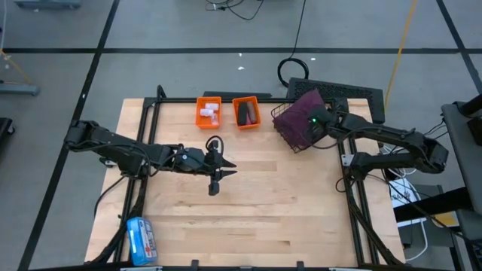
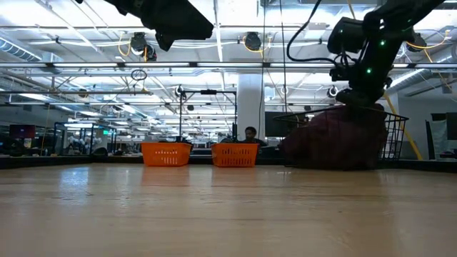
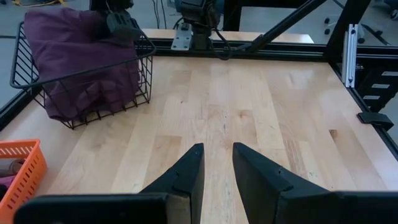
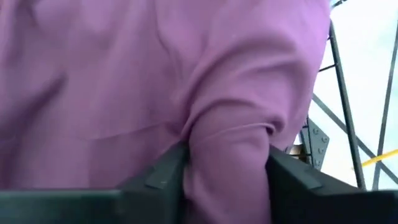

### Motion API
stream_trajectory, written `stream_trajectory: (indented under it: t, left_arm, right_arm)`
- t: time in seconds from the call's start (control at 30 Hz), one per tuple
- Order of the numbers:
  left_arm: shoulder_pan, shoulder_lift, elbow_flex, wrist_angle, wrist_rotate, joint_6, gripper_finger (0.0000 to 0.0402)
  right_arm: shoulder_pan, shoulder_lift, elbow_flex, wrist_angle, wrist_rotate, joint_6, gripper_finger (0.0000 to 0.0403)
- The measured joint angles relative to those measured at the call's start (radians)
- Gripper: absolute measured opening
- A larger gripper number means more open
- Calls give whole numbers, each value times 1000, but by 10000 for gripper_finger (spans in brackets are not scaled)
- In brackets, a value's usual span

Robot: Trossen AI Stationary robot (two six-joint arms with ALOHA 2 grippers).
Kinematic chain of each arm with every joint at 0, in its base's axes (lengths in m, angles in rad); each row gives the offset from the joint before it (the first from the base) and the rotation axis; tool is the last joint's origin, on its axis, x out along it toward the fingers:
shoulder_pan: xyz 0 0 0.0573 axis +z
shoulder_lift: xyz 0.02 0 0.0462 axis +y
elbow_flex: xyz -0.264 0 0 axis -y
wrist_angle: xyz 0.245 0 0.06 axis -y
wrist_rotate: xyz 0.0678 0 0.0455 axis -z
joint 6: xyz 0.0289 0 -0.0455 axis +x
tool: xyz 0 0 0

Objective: Pick & Place Medicine items
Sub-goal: Put the purple patient gown into the wire basket, then return to Home Position

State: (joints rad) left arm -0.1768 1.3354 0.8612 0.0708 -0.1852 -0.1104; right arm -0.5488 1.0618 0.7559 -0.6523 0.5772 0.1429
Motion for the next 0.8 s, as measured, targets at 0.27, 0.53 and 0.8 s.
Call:
stream_trajectory:
  t: [0.27,0.53,0.8]
  left_arm:
    - [0,0,0,0,0,-1,93]
    - [0,0,0,0,0,10,93]
    - [0,-148,5,-217,0,61,93]
  right_arm:
    - [0,-58,0,9,156,-53,302]
    - [1,-181,0,91,182,-125,357]
    - [49,-355,36,124,157,-26,352]
